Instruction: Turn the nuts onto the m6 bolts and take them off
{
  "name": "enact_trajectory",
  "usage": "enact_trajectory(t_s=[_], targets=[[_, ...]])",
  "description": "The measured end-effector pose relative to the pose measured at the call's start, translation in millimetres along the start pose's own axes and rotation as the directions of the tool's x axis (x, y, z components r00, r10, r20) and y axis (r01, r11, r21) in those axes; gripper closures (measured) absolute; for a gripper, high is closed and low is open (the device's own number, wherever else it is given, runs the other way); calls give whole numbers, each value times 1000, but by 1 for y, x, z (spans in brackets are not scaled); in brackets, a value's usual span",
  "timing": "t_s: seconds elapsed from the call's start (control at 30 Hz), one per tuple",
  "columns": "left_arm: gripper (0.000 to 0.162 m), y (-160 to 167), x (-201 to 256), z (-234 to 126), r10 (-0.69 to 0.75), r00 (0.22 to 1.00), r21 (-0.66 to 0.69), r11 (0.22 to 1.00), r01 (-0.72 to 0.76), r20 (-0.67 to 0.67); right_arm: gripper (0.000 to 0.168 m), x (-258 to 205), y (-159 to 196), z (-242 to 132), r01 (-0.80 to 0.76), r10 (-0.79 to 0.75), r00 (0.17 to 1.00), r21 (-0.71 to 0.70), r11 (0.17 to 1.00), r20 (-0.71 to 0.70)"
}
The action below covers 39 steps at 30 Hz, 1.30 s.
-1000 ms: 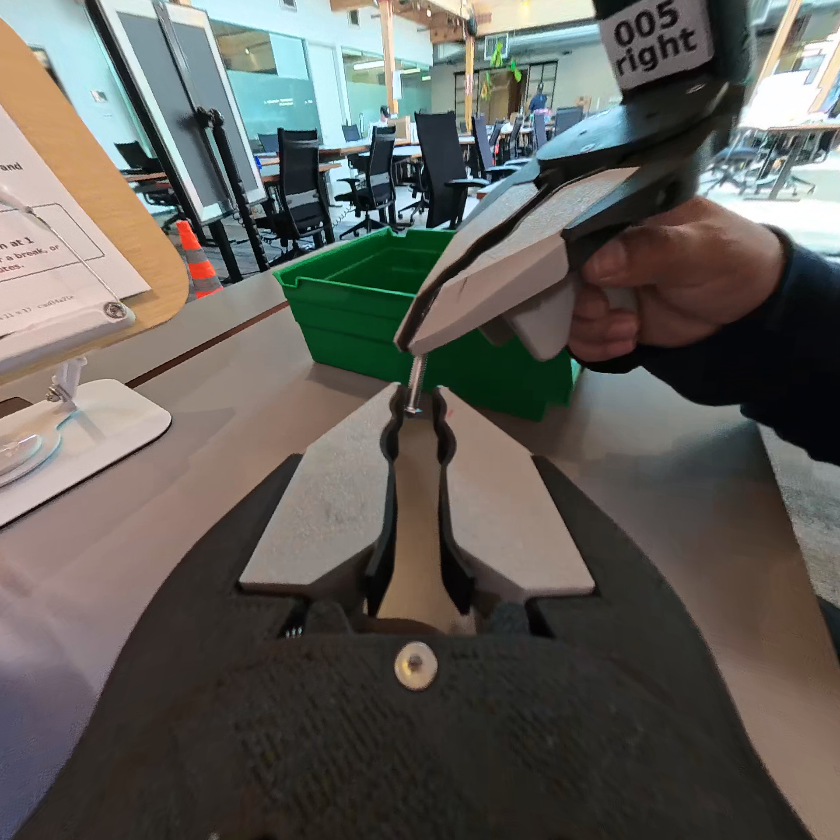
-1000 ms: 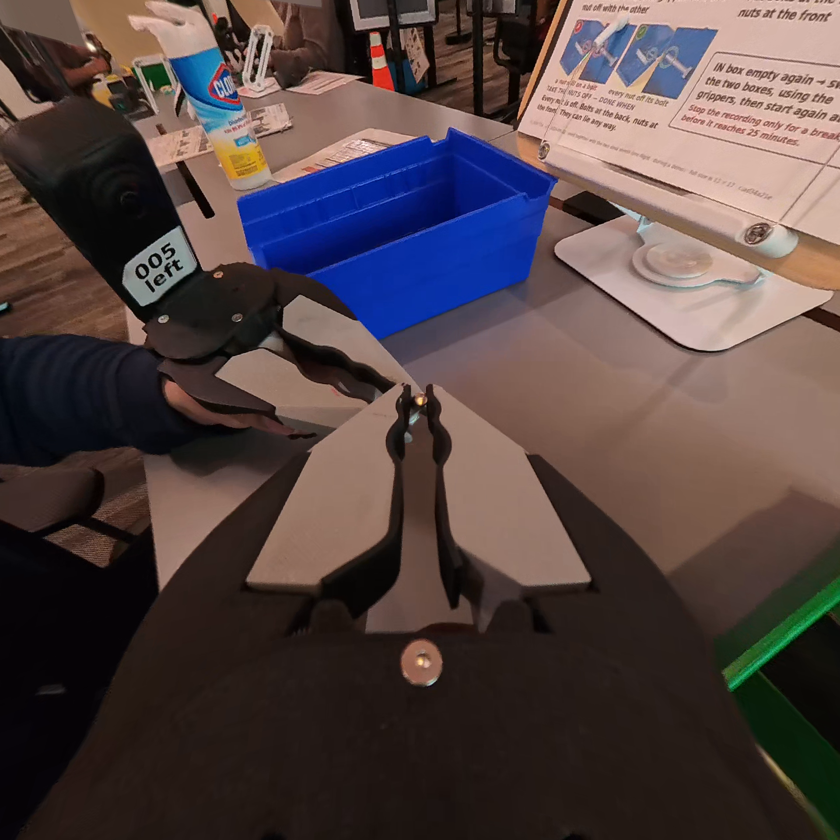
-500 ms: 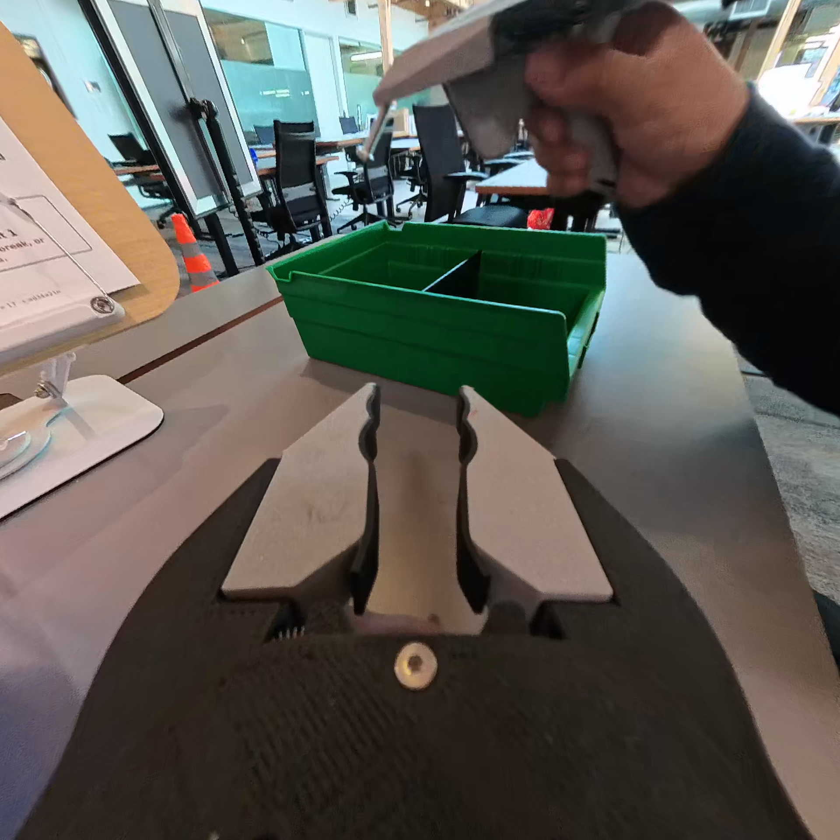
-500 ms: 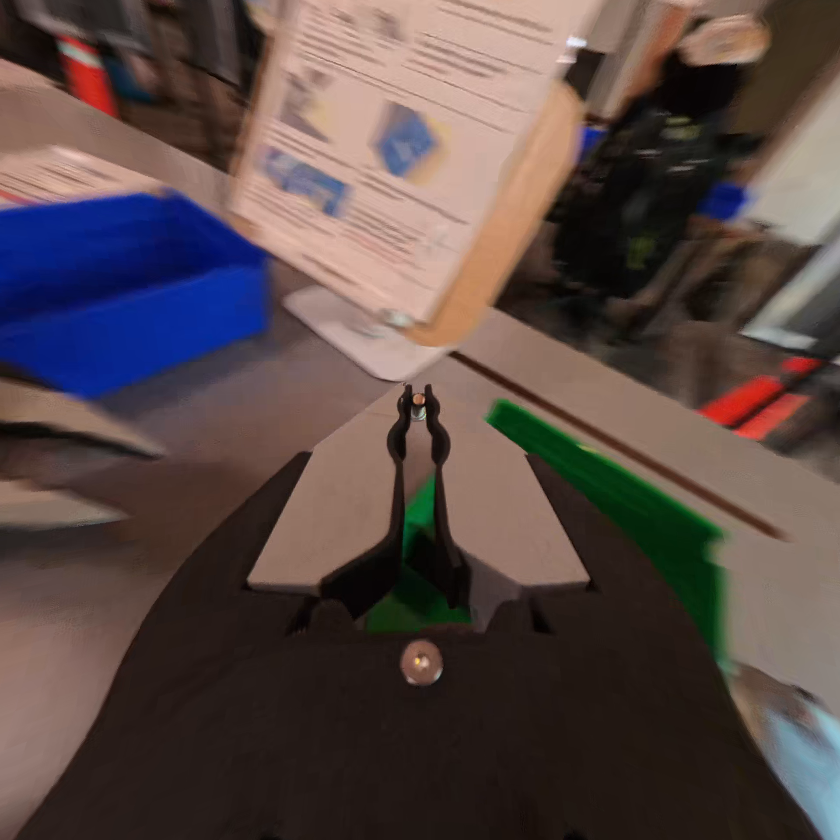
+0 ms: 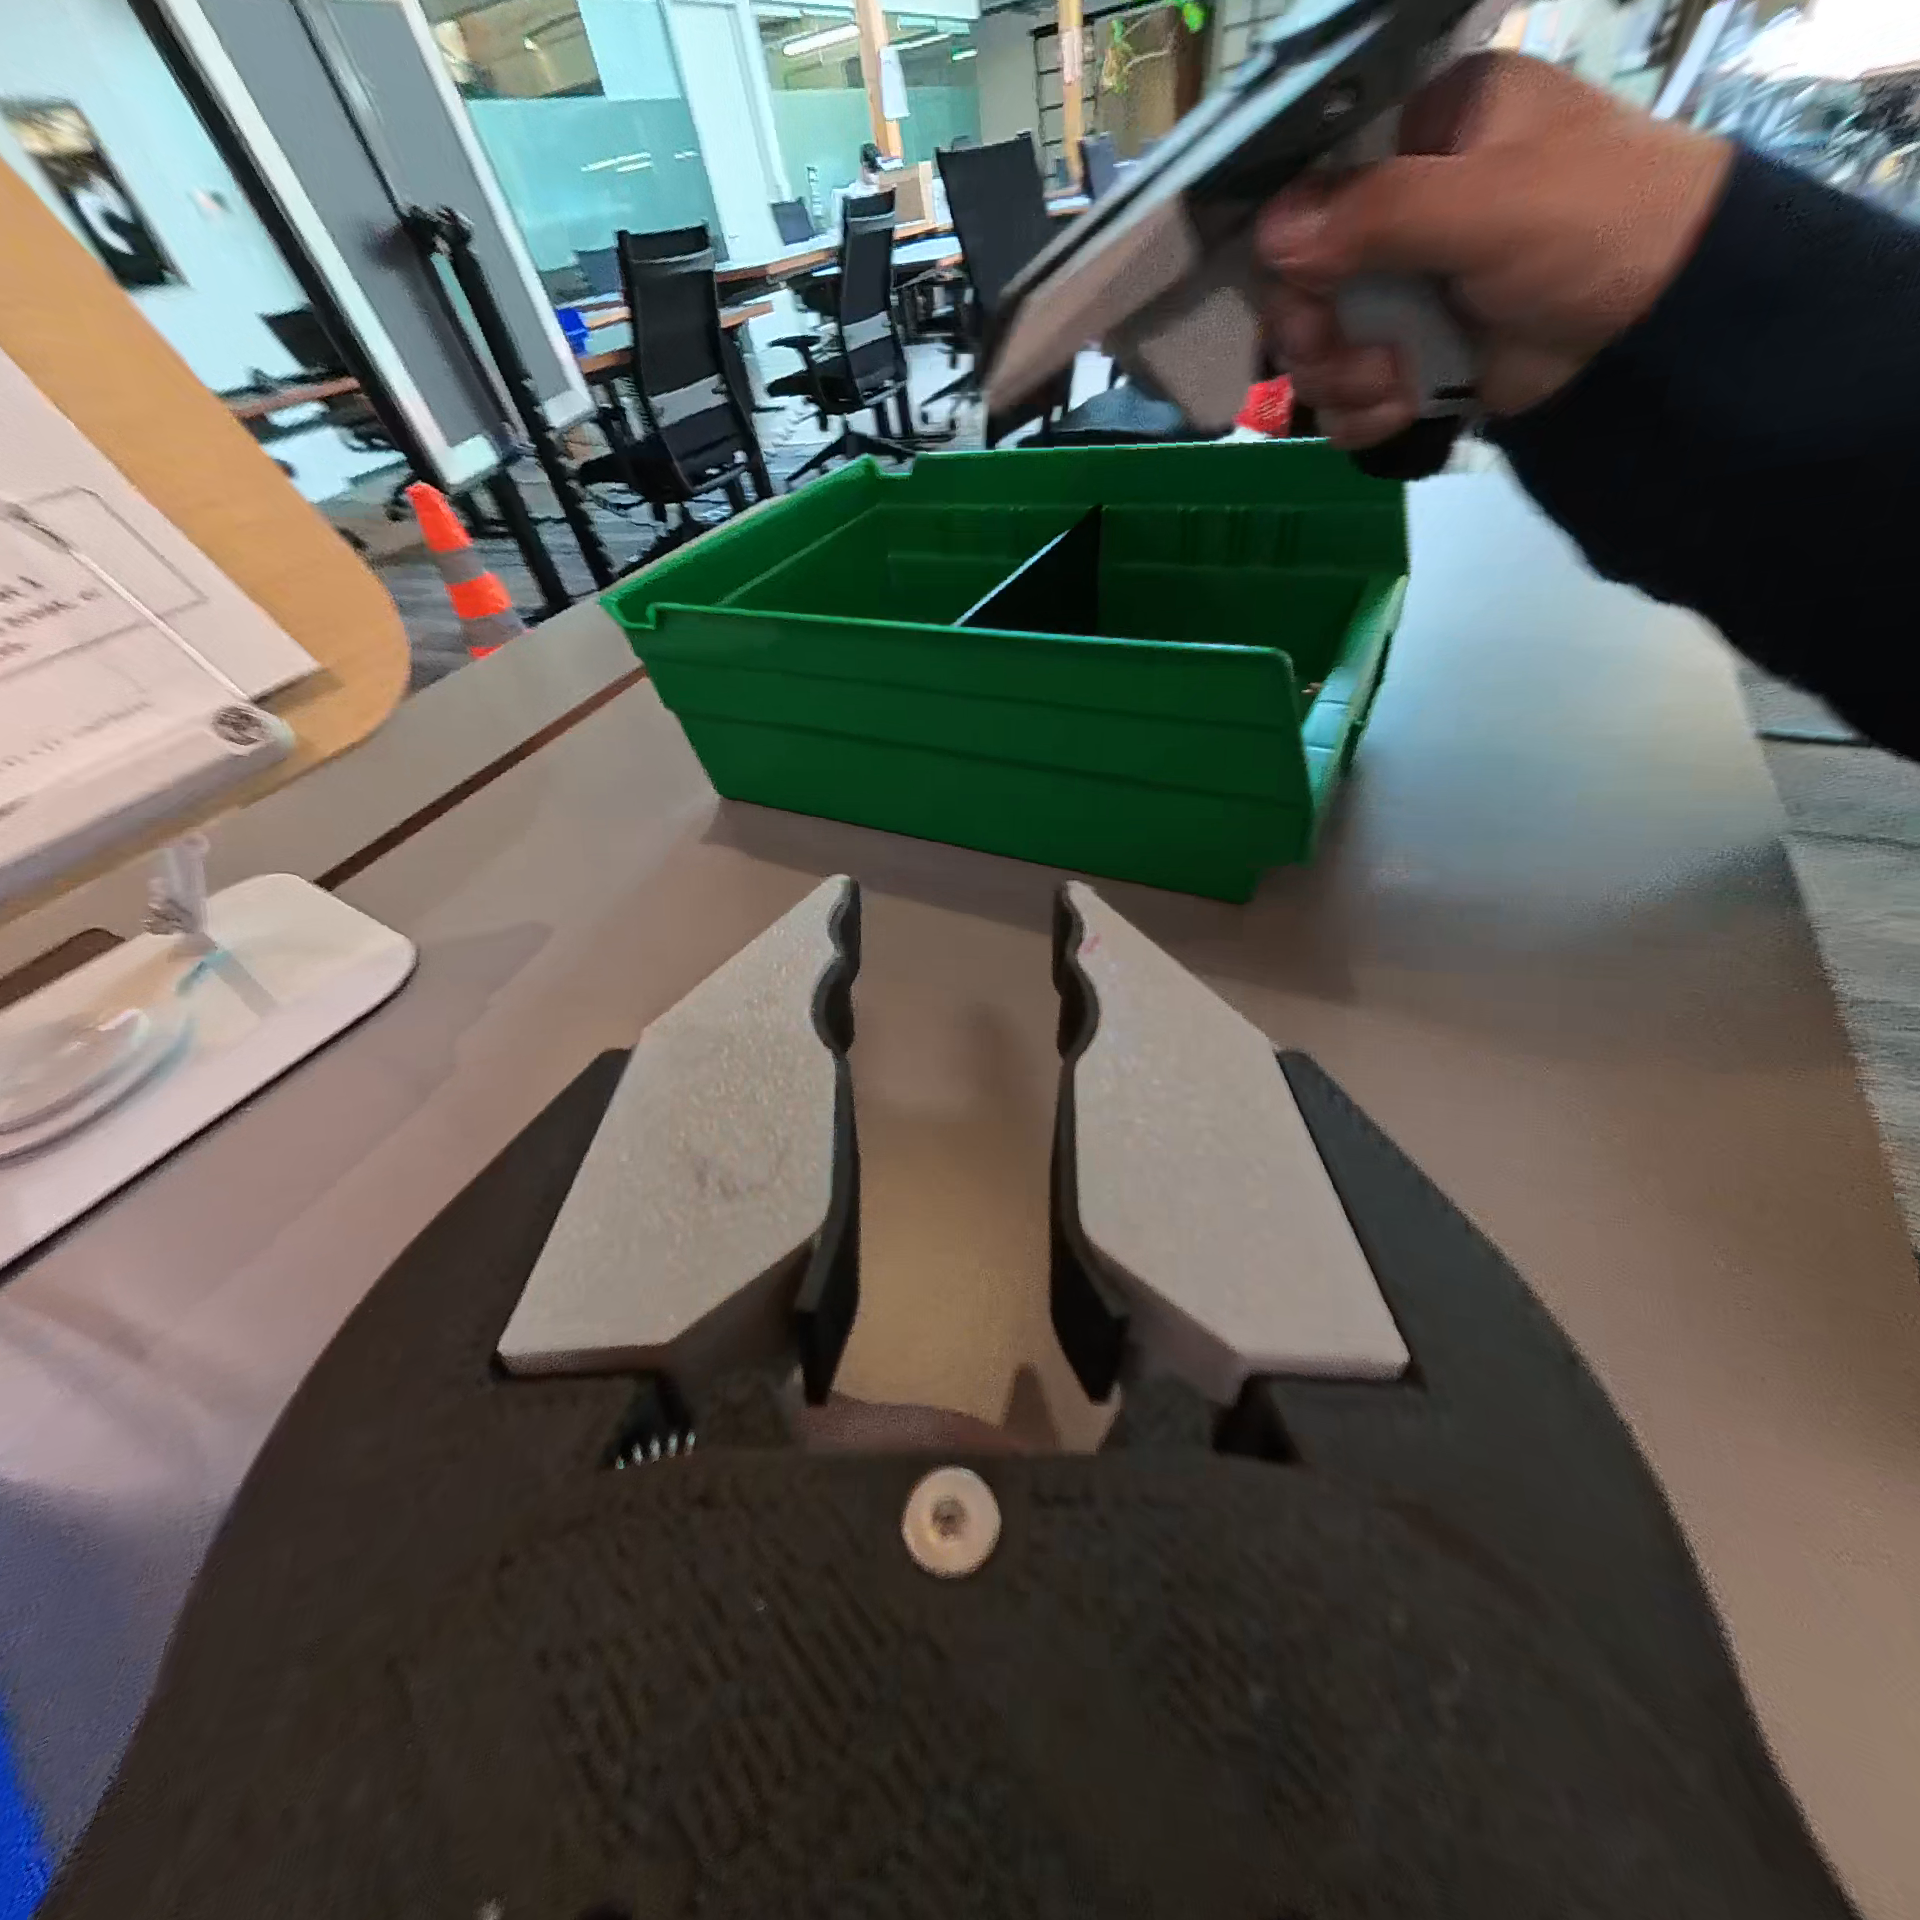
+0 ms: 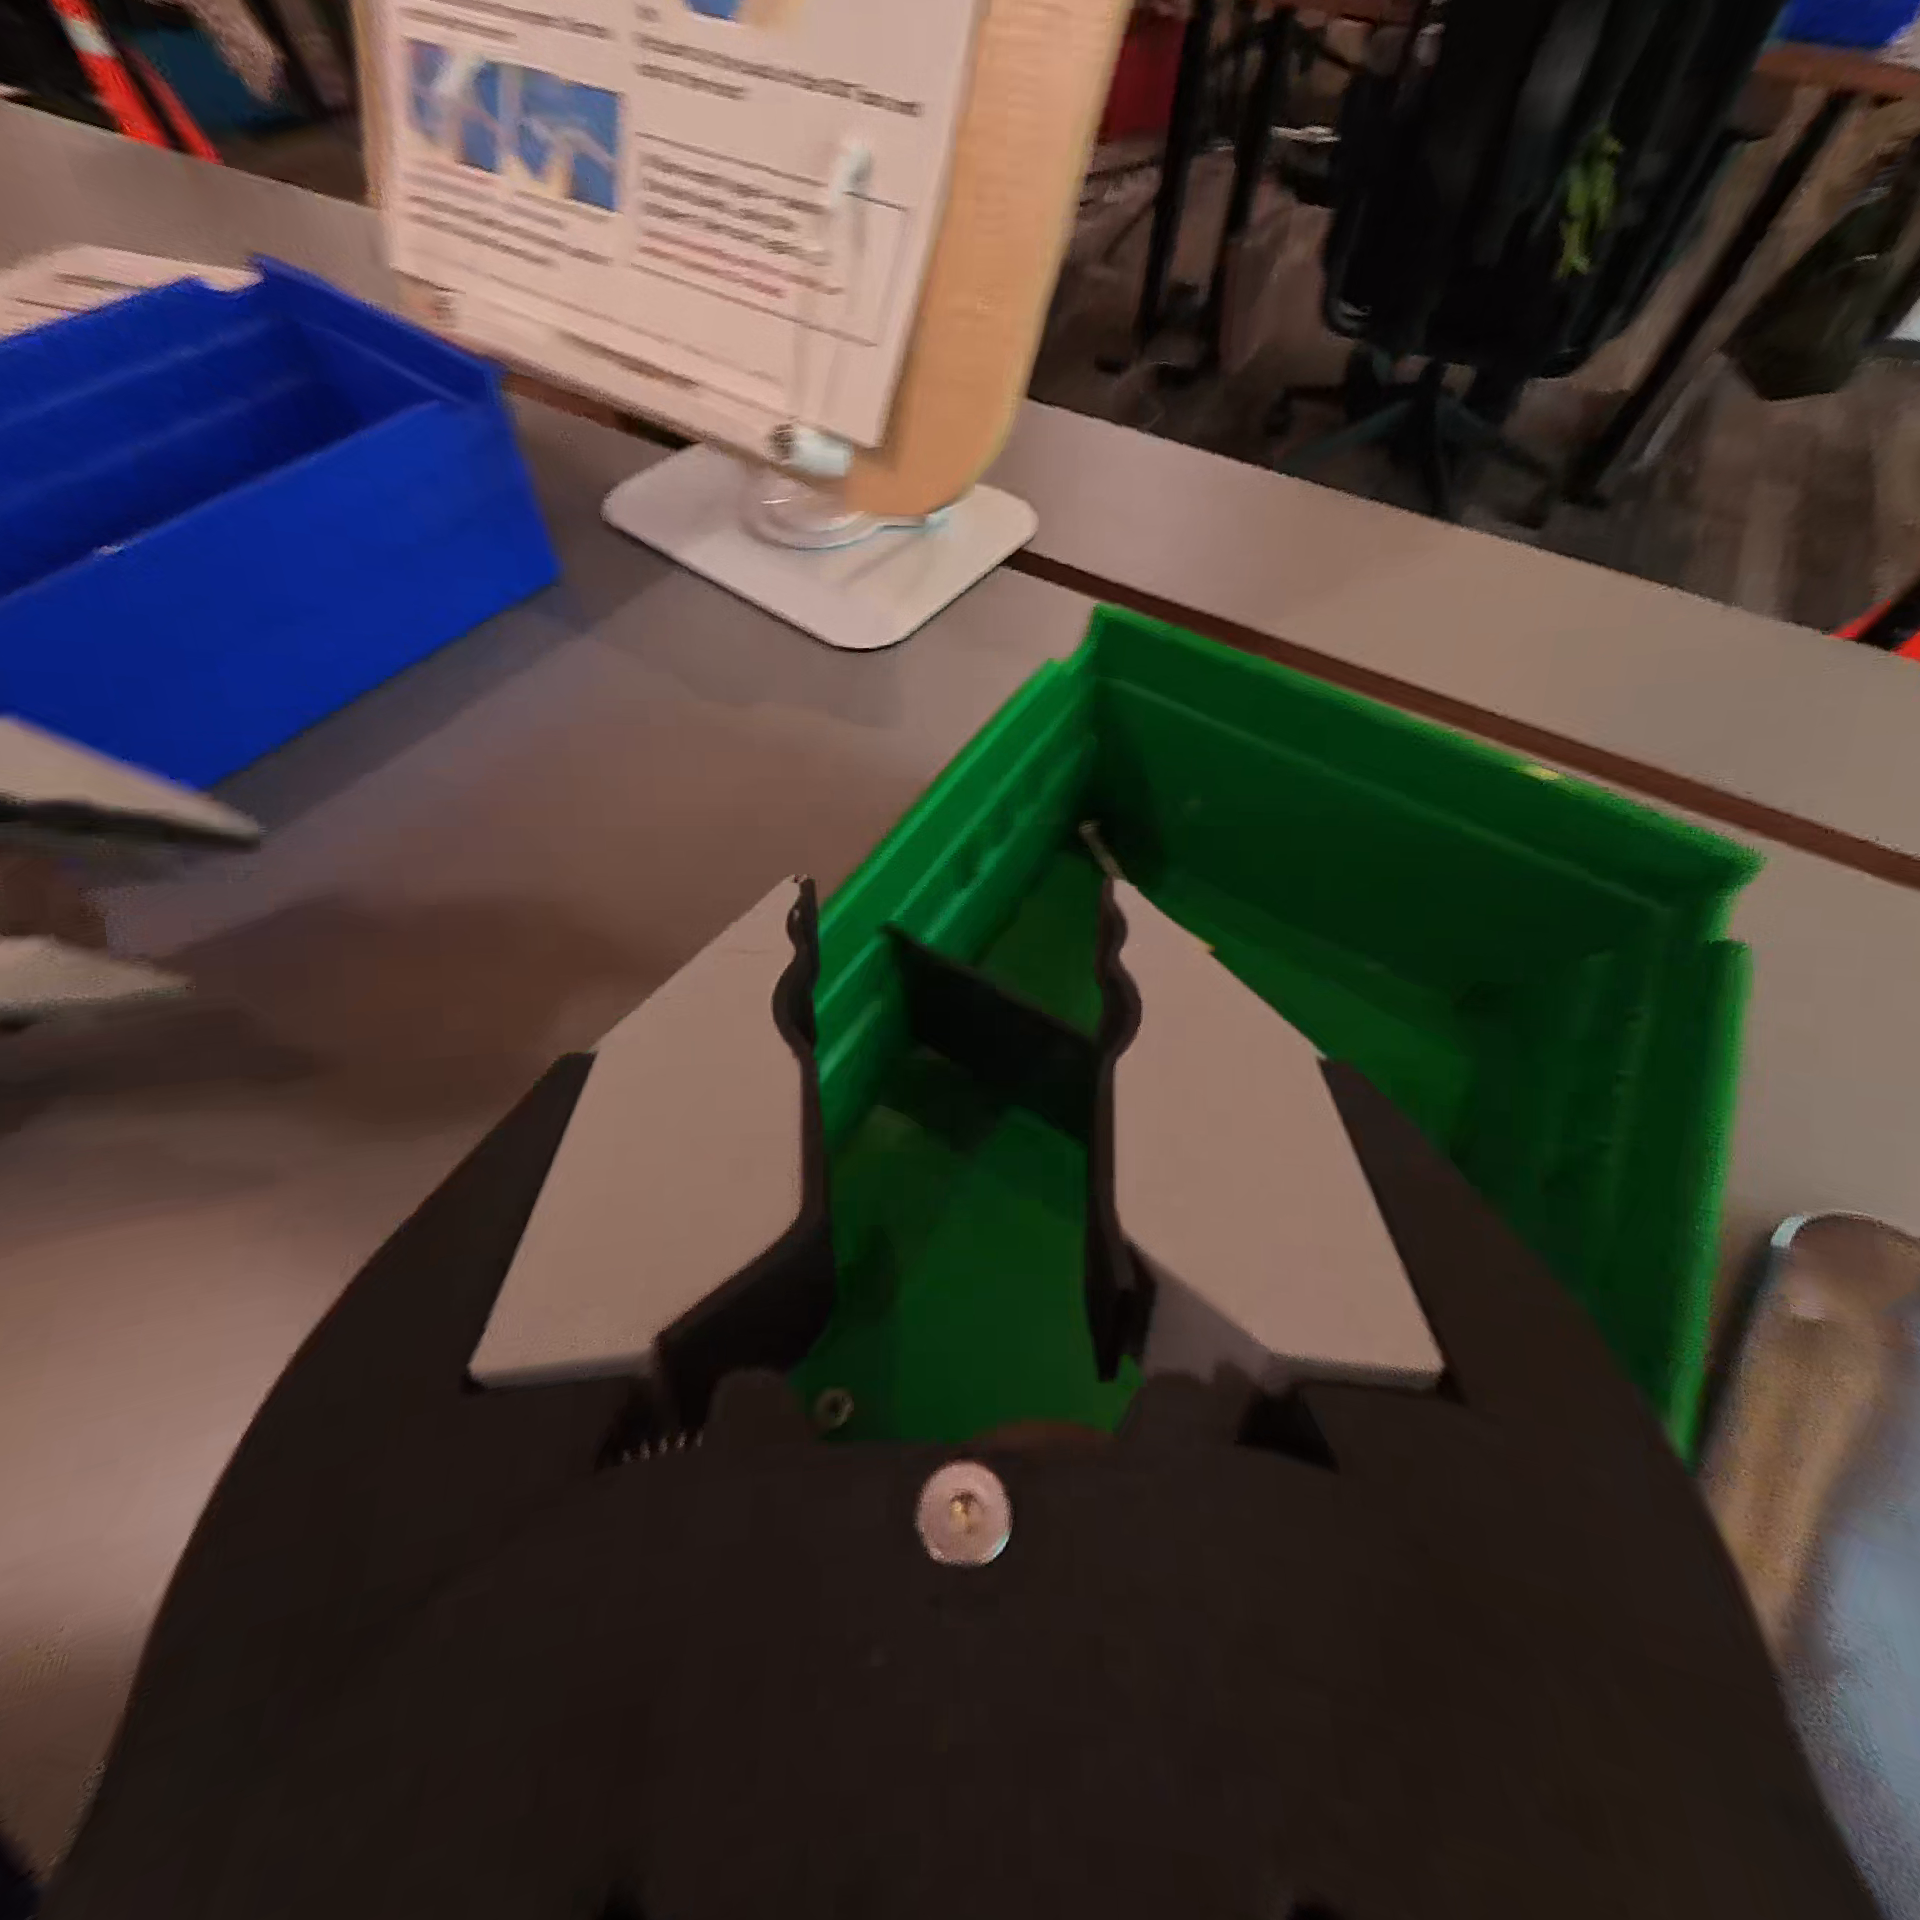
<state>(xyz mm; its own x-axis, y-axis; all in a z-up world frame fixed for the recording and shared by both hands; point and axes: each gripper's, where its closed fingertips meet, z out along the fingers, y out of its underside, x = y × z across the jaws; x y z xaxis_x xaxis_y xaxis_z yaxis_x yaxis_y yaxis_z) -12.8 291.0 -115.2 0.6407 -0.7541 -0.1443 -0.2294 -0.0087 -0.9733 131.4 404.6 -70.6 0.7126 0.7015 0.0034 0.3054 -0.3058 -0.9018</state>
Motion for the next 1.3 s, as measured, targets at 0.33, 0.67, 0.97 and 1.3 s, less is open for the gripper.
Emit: enact_trajectory(t_s=[0.33, 0.67, 0.97, 1.3], targets=[[116, -9, -30, -147, 12, 907, -85, 996, 26, 421, 96, -112, 67, -36, -104, 98, 953, 7, 995, 288], [151, 96, -98, -161, -7, 794, -313, 917, 248, 608, 136, -83, 96, 11, -33, 31, 999, -76, 997, -22], [161, 29, -79, -309, -122, 694, -27, 979, 200, 709, 143, -201, 104, -15, 103, -97, 993, -94, 990, 70], [162, -109, -77, -367, -146, 635, 214, 976, -31, 758, 125, -448, 40, 100, 138, -105, 894, -44, 990, 436]])
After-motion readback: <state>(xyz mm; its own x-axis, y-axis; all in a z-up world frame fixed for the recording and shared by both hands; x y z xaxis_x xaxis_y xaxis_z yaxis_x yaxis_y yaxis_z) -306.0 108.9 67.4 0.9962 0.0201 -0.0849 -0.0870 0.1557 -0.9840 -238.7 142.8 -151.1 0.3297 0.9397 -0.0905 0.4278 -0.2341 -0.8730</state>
